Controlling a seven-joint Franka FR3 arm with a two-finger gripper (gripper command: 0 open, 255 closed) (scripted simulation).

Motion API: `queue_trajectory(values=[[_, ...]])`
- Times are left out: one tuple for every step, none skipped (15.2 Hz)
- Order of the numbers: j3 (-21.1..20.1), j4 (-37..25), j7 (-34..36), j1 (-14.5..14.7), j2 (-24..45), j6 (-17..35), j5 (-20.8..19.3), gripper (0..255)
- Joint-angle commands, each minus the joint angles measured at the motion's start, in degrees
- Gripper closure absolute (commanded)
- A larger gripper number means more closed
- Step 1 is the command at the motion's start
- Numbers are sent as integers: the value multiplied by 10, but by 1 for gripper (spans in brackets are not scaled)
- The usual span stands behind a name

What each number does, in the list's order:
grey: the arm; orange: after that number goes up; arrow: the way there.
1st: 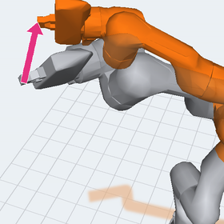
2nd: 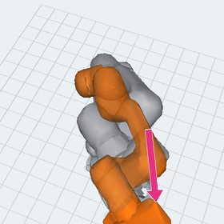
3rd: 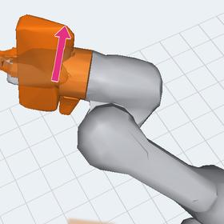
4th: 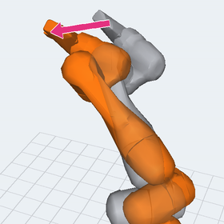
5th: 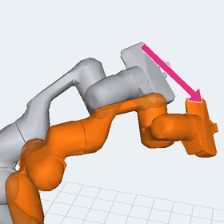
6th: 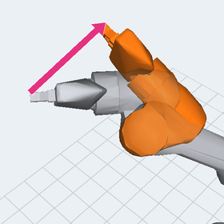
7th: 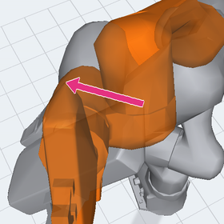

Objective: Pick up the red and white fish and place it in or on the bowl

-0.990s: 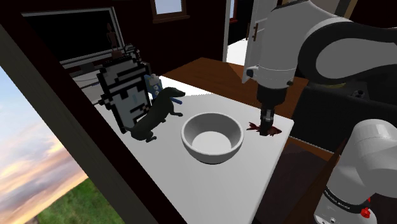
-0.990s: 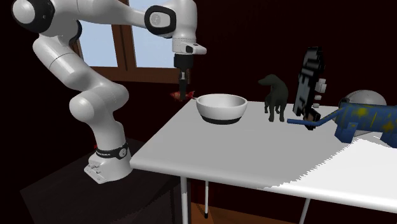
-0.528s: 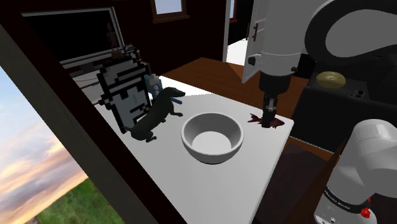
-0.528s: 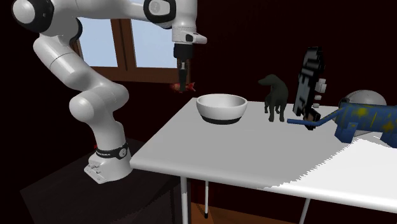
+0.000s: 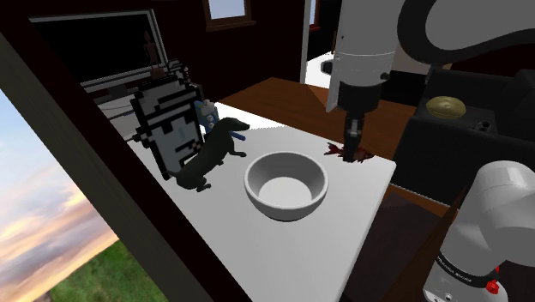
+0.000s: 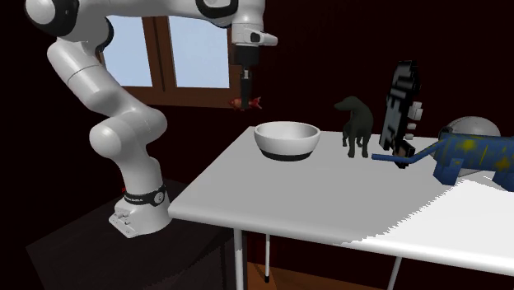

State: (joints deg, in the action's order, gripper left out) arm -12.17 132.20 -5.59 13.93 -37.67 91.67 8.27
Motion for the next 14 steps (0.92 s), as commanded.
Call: queue_trajectory(values=[[-10,-33,9,-4,45,12,-1,255],[-16,-51,14,-5,68,18,-3,255],[-22,-70,20,-7,92,23,-5,255],[-27,-89,26,-9,115,28,-7,255],[-33,-109,32,-10,139,31,-10,255],[-38,-129,38,-11,162,34,-13,255],[-44,-151,45,-13,186,37,-17,255],[-49,-173,52,-13,209,38,-22,255],[-54,-196,59,-14,233,39,-27,255],[-59,-220,66,-14,258,38,-33,255],[-59,-212,66,-14,258,46,-33,255],[-60,-204,66,-13,257,54,-32,255],[-60,-196,65,-13,257,62,-32,255],[-60,-188,65,-13,257,69,-32,255]])
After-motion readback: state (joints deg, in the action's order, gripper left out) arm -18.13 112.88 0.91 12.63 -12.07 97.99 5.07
